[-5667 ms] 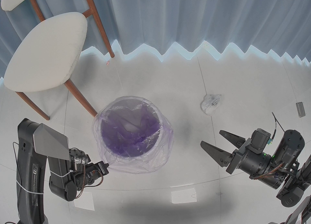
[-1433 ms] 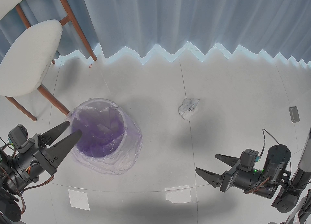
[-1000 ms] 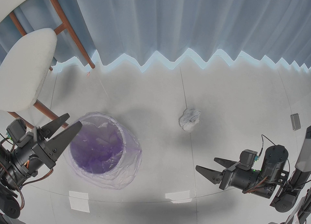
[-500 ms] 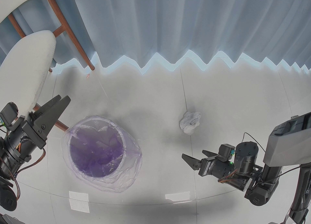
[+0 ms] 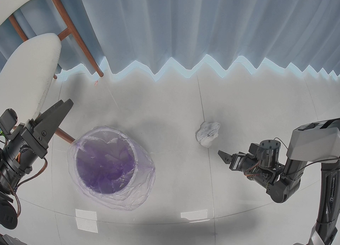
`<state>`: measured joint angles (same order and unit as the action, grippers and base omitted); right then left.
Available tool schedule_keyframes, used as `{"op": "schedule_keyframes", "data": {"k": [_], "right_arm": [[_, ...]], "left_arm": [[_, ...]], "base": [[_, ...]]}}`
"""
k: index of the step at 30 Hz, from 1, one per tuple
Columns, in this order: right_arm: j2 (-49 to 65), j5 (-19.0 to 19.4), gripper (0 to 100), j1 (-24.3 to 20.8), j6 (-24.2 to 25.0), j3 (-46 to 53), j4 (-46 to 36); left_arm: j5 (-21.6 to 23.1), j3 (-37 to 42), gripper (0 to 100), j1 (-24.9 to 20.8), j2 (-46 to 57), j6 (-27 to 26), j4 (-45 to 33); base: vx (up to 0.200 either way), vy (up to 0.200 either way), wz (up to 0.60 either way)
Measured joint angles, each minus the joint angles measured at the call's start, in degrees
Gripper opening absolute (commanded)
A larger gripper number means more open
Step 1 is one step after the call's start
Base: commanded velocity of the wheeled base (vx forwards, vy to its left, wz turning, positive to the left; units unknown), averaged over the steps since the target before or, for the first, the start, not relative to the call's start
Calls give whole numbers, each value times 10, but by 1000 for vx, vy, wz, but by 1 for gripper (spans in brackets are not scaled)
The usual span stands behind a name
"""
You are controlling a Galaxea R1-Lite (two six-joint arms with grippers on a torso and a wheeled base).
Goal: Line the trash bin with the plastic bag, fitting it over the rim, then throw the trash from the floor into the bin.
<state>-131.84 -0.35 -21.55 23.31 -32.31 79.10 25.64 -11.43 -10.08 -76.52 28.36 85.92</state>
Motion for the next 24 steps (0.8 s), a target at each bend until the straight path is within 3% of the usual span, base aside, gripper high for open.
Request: {"op": "schedule_keyframes", "data": {"k": [4,16,24], "right_arm": [[-5,1,100,21,0,-36,-28],[-35,5,100,32,5,-141,-115],[-47,4,100,20,5,-182,-177]], "left_arm": [[0,-3,100,0,0,34,1],[31,-3,100,4,11,70,-3],[29,-3,100,8,17,70,0]], "base": [[0,0,0],[0,-200,0],[0,0,0]]}}
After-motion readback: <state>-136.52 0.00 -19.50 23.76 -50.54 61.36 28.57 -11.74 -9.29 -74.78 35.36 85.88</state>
